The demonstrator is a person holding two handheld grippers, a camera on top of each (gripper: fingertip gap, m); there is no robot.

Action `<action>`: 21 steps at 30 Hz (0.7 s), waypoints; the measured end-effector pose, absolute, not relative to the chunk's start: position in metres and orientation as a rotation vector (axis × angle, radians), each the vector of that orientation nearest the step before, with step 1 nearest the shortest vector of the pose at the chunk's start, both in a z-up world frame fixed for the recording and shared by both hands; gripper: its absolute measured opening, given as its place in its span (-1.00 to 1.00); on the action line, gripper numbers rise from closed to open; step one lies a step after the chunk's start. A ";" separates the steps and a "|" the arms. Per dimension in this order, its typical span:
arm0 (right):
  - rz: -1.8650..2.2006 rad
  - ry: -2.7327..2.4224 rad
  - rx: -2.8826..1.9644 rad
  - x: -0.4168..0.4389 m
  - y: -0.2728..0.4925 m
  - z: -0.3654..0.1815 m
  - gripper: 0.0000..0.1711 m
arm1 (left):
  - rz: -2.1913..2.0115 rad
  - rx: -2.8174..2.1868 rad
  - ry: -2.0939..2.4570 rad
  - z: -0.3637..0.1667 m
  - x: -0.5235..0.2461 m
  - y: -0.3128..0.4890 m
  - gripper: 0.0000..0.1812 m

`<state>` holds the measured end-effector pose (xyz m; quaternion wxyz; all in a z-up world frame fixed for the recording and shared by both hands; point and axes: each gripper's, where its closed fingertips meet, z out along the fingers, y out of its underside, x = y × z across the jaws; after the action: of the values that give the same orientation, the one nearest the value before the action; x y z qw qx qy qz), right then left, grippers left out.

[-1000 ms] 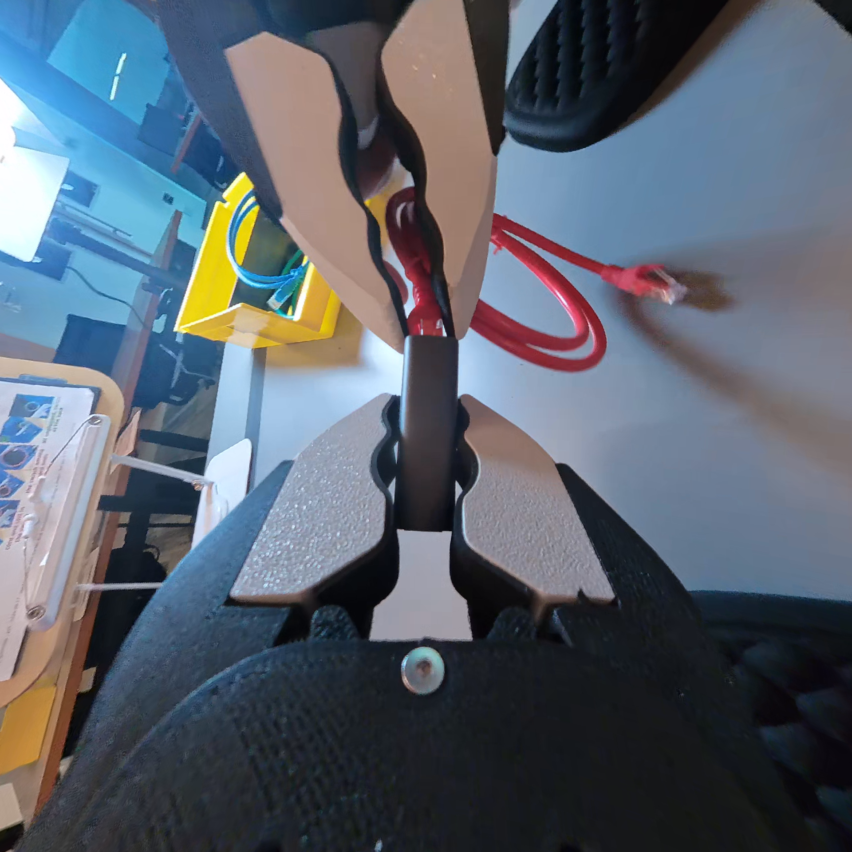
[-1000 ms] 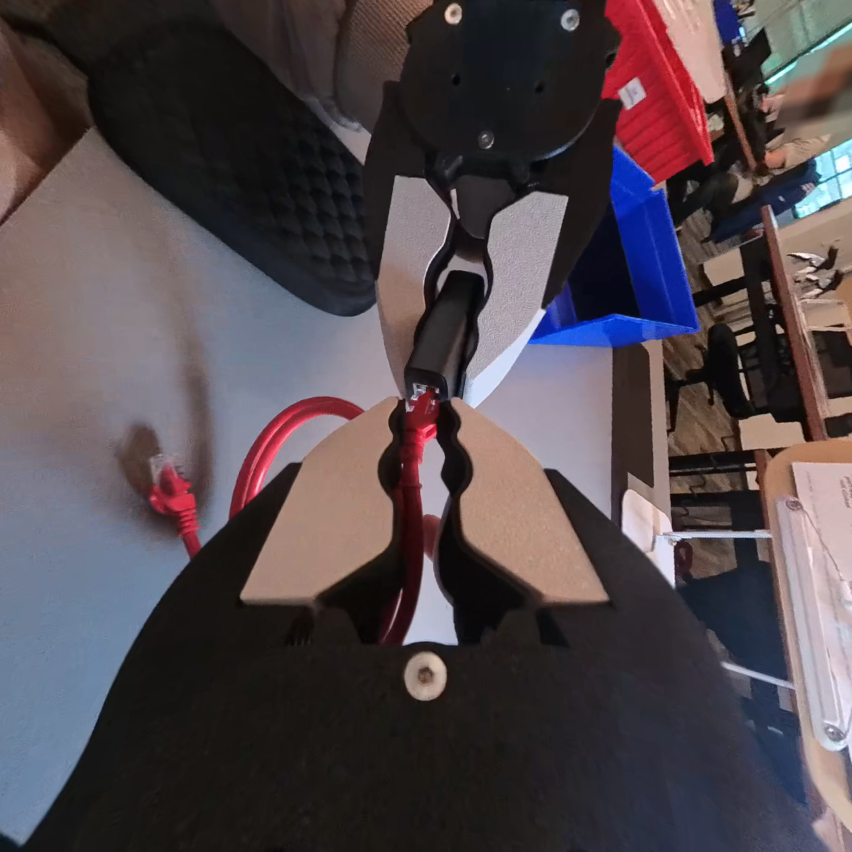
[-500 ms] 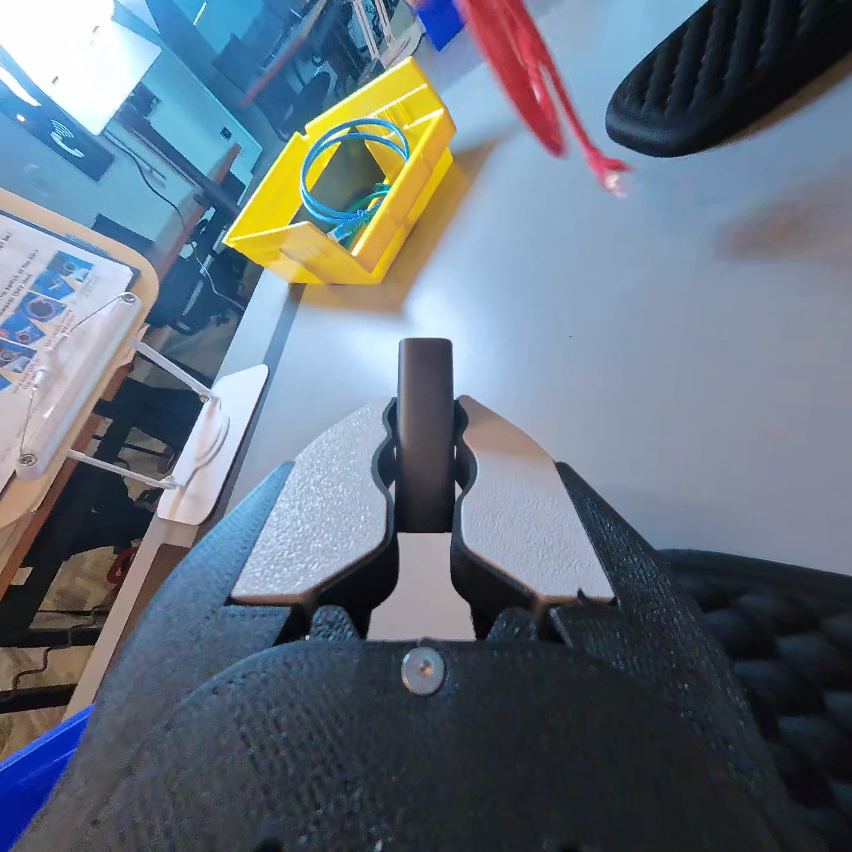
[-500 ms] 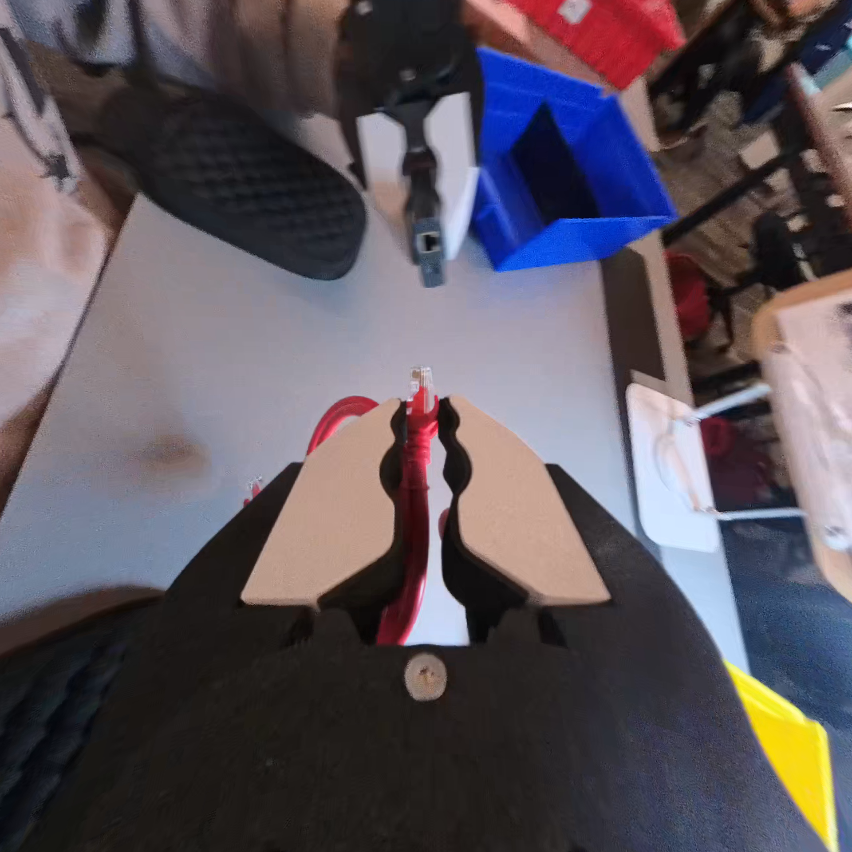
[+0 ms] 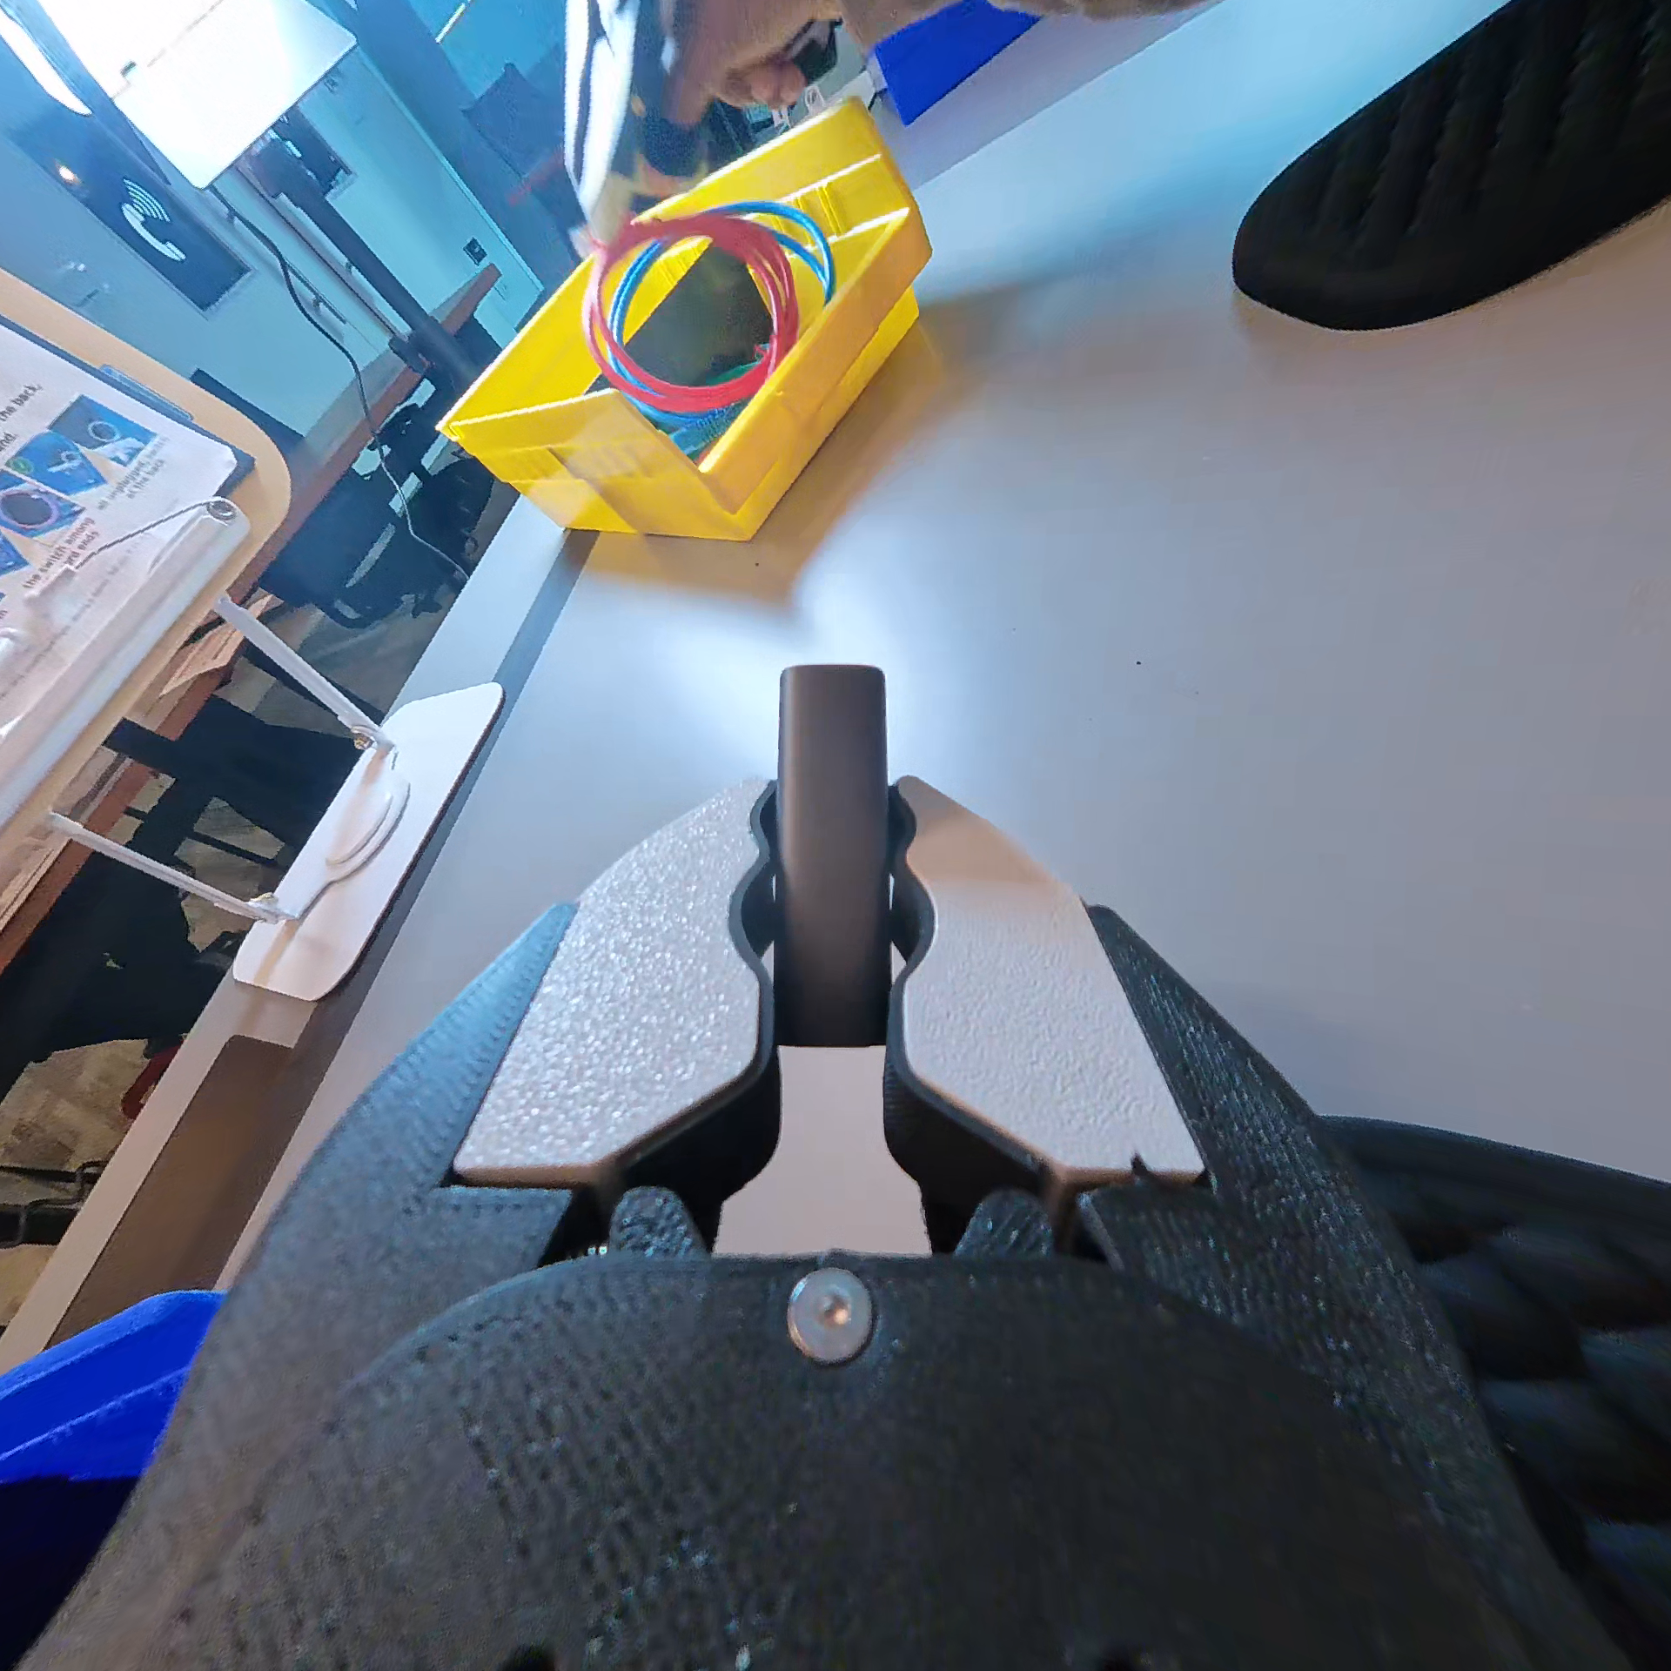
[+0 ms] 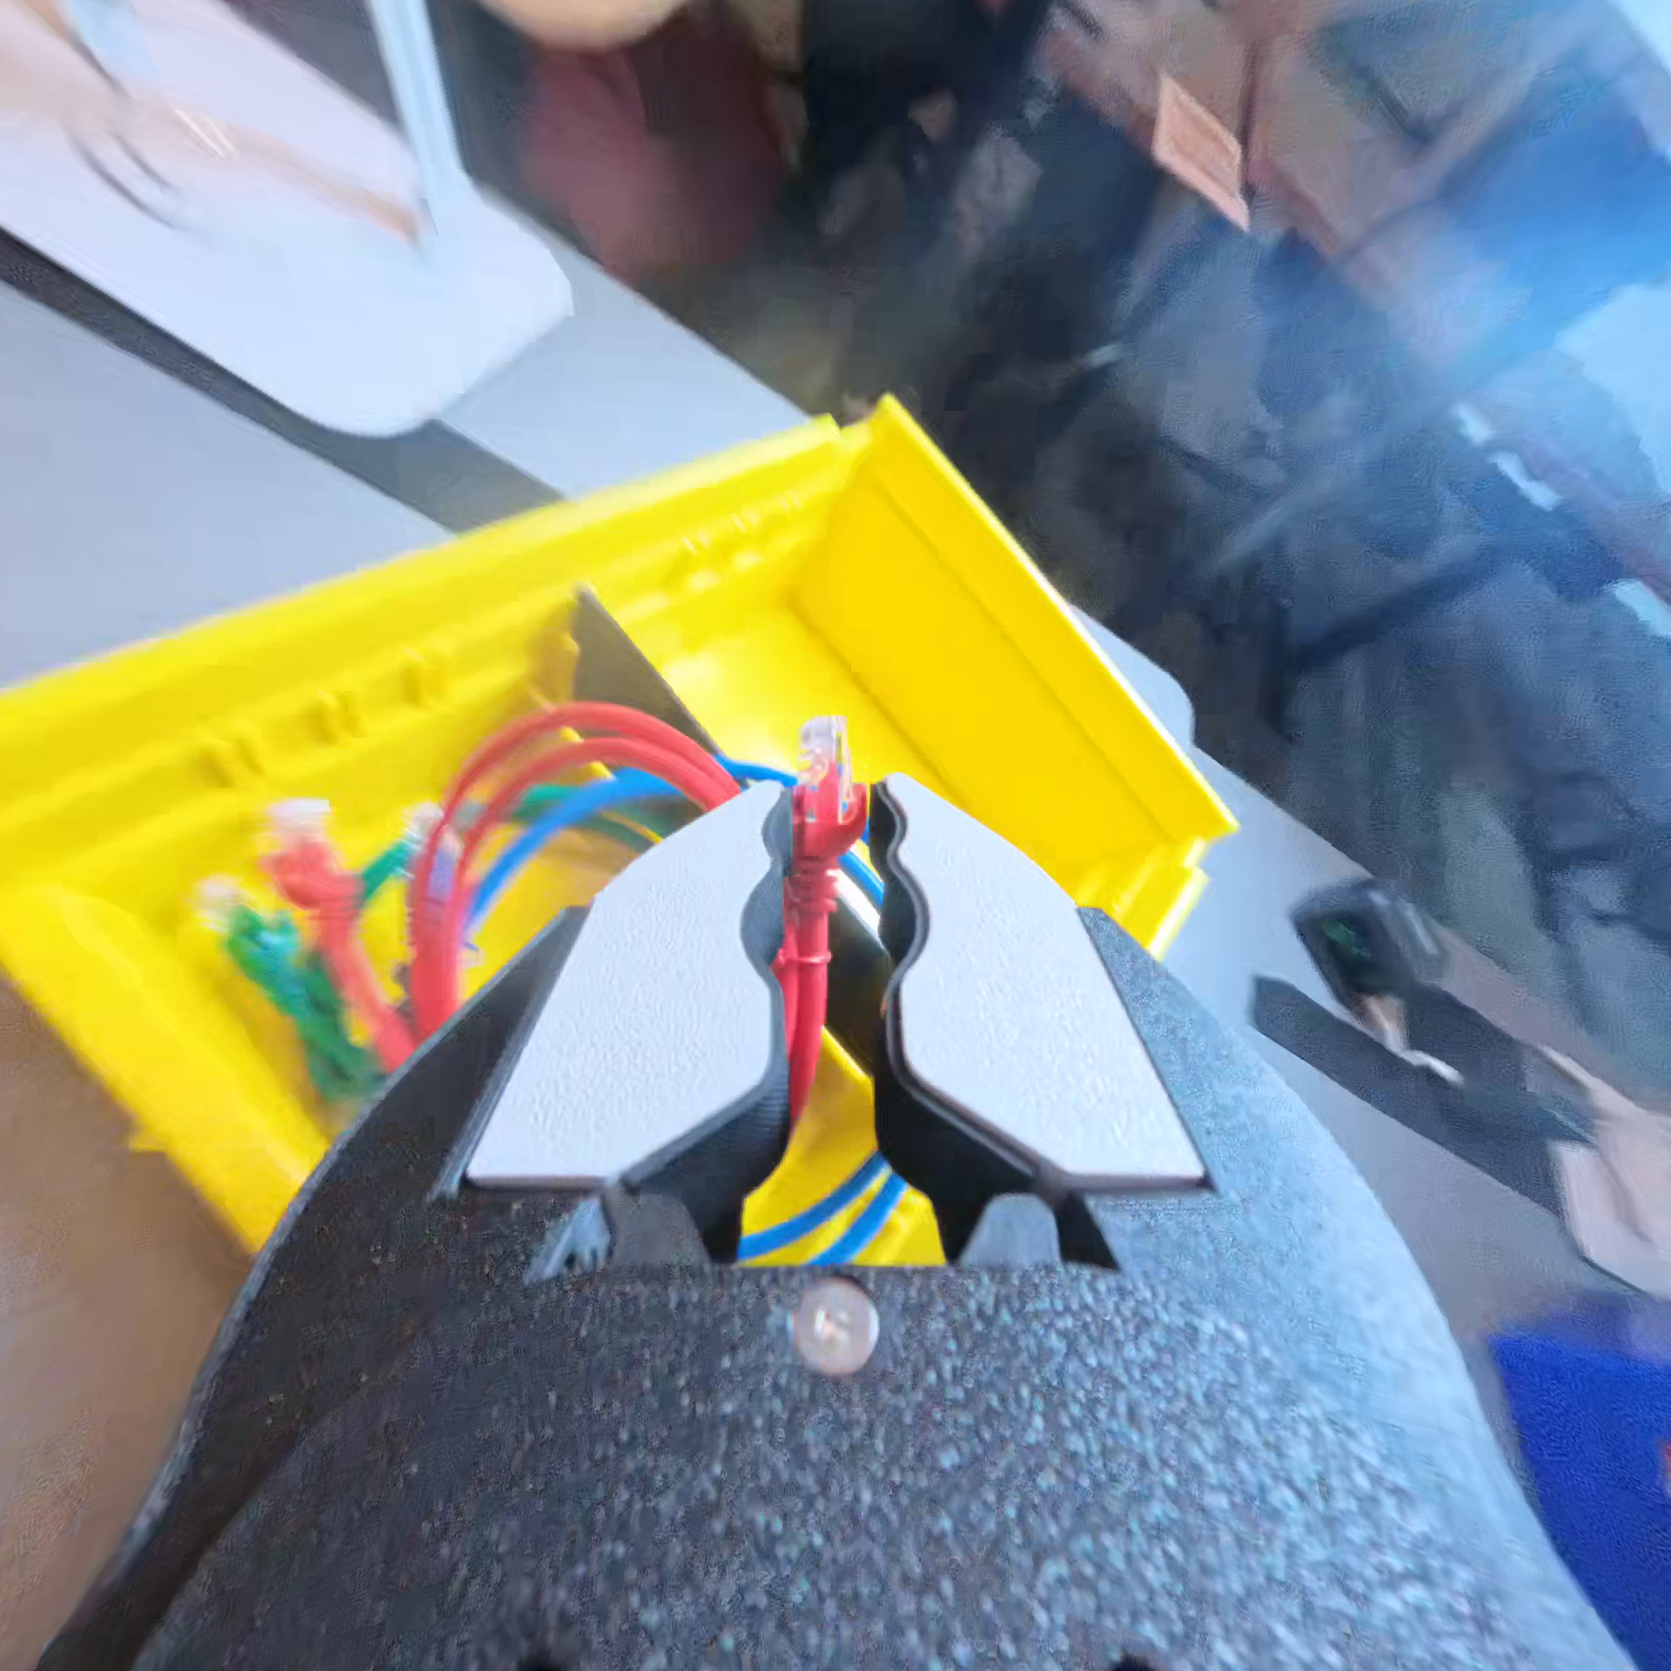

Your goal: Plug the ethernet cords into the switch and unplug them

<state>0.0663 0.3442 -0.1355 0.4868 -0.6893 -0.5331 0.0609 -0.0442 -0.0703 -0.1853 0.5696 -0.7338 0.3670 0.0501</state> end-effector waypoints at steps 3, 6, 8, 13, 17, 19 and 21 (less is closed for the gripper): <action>-0.106 -1.350 -1.633 0.080 0.354 -0.156 -0.53 | 0.099 -1.711 0.845 -0.185 -0.044 -0.069 -0.77; -0.075 -1.318 -1.491 0.074 0.330 -0.127 -0.43 | 0.035 -1.680 0.809 -0.182 -0.040 -0.068 -0.77; 0.067 -1.345 -1.337 0.057 0.285 -0.103 -0.45 | -0.018 -1.655 0.791 -0.181 -0.035 -0.068 -0.77; 0.305 -1.628 -1.034 0.021 0.142 -0.104 -0.46 | -0.061 -1.627 0.797 -0.179 -0.023 -0.068 -0.77; 0.760 -1.937 -0.818 0.000 -0.016 -0.149 -0.47 | -0.062 -1.623 0.838 -0.183 -0.011 -0.069 -0.77; 0.843 -1.971 -0.713 -0.007 -0.062 -0.159 -0.50 | -0.072 -1.628 0.864 -0.186 -0.004 -0.070 -0.77; 0.857 -2.006 -0.671 -0.013 -0.081 -0.169 -0.62 | -0.035 -1.652 0.882 -0.192 -0.007 -0.070 -0.77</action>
<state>-0.0133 -0.0809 -0.1693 0.4166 -0.2673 -0.7991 0.3413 -0.0072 -0.0698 -0.1924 0.5925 -0.7106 0.3793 -0.0149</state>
